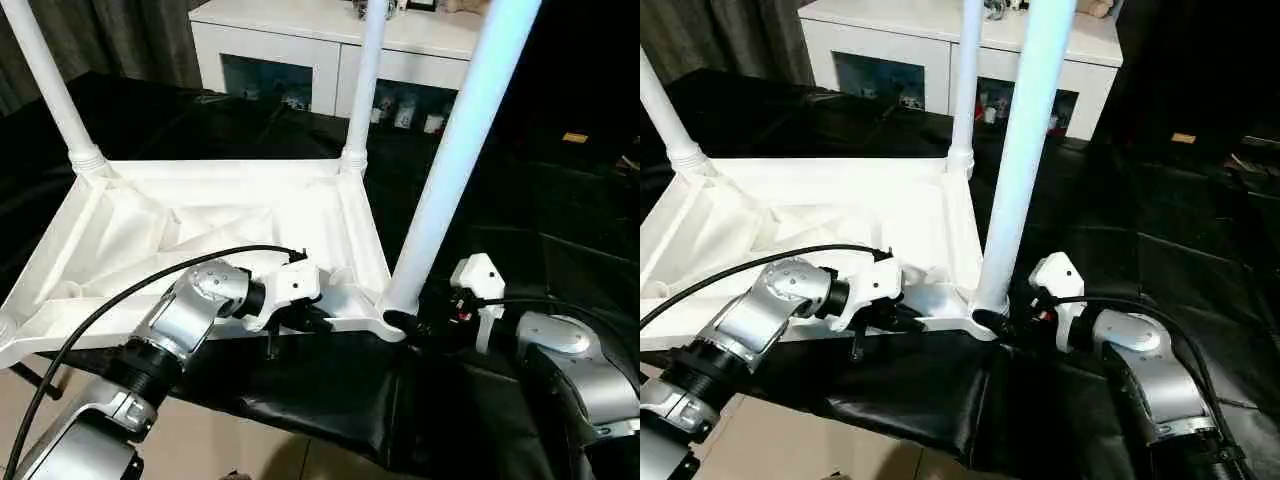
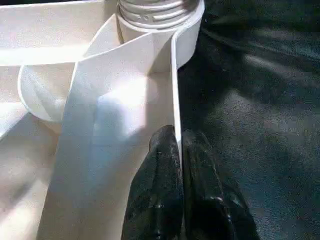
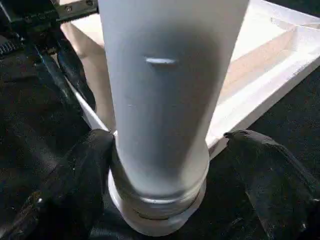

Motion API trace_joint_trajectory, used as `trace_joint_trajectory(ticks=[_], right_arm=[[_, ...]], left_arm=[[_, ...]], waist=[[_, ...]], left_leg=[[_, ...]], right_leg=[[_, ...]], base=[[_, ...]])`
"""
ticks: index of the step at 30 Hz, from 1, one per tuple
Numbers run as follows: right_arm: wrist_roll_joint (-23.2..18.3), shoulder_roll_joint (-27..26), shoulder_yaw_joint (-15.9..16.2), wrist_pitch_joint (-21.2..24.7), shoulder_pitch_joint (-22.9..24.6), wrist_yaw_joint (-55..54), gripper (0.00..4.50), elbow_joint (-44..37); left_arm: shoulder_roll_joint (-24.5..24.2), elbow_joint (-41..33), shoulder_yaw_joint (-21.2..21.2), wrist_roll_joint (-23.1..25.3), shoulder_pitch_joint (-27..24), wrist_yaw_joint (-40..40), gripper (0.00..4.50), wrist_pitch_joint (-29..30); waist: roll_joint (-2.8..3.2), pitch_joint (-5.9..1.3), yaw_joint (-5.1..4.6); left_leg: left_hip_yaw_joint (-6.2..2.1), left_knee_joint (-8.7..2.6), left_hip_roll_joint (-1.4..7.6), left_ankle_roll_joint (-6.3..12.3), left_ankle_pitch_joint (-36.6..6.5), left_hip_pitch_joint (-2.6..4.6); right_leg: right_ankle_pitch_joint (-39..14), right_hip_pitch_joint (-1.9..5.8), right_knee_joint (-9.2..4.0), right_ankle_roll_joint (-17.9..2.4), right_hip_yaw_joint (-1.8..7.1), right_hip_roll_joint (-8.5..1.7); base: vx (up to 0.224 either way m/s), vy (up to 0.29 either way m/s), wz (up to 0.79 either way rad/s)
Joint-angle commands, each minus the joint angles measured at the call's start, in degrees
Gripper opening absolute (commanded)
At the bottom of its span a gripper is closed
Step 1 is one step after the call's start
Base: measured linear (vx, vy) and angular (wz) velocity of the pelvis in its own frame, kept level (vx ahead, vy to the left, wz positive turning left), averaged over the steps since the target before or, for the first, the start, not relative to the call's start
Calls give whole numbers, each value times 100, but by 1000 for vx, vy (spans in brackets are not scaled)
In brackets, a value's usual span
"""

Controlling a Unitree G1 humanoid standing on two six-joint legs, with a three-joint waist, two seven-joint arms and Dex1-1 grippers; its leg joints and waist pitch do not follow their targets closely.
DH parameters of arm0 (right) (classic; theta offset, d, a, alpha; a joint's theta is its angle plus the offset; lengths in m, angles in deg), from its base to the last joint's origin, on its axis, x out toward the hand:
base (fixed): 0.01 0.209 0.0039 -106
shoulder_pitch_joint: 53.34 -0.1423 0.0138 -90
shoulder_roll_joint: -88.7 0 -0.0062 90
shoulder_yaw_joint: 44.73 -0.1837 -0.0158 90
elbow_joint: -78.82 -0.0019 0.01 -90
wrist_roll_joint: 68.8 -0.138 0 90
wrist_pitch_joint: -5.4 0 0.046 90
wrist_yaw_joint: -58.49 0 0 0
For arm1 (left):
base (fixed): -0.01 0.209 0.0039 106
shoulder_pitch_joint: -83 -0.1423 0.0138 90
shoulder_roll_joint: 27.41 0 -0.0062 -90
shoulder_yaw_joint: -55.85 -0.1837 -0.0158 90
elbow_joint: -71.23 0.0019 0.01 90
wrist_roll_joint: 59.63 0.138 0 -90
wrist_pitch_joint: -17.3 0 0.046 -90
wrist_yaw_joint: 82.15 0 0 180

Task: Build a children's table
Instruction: Rotate leg to tighten

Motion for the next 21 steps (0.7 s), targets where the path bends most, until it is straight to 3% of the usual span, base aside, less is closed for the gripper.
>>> trace_joint_trajectory(ticks=[1, 8, 14, 21], right_arm=[[88, -8, 28, -14, -85, 45, 399, 110], [34, -40, 50, -24, -156, 32, 332, 181], [83, -81, 5, -40, -160, 96, 280, 253], [270, -235, 19, 97, -159, -381, 267, 541]], left_arm=[[41, -177, -170, 7, -41, 151, 0, -2], [33, -236, -152, 14, -54, 118, 0, 61], [4, -227, -145, 47, -63, 107, 0, 65], [37, -79, -139, 262, -31, -262, 0, 37]], waist=[[-64, -301, -10], [-56, -310, -9], [-60, -307, -10], [-59, -309, -20]], left_leg=[[13, -428, 133, 398, -819, -36], [12, -415, 129, 431, -694, -36], [12, -417, 125, 402, -769, -37], [12, -415, 125, 408, -750, -34]], right_leg=[[-995, 342, -378, -1189, 296, -301], [-845, 339, -356, -1213, 294, -291], [-1014, 339, -374, -1157, 293, -293], [-926, 335, -363, -1190, 291, -286]], base=[[0, 0, 0], [0, 0, 0], [0, 0, 0], [0, 0, 0]])
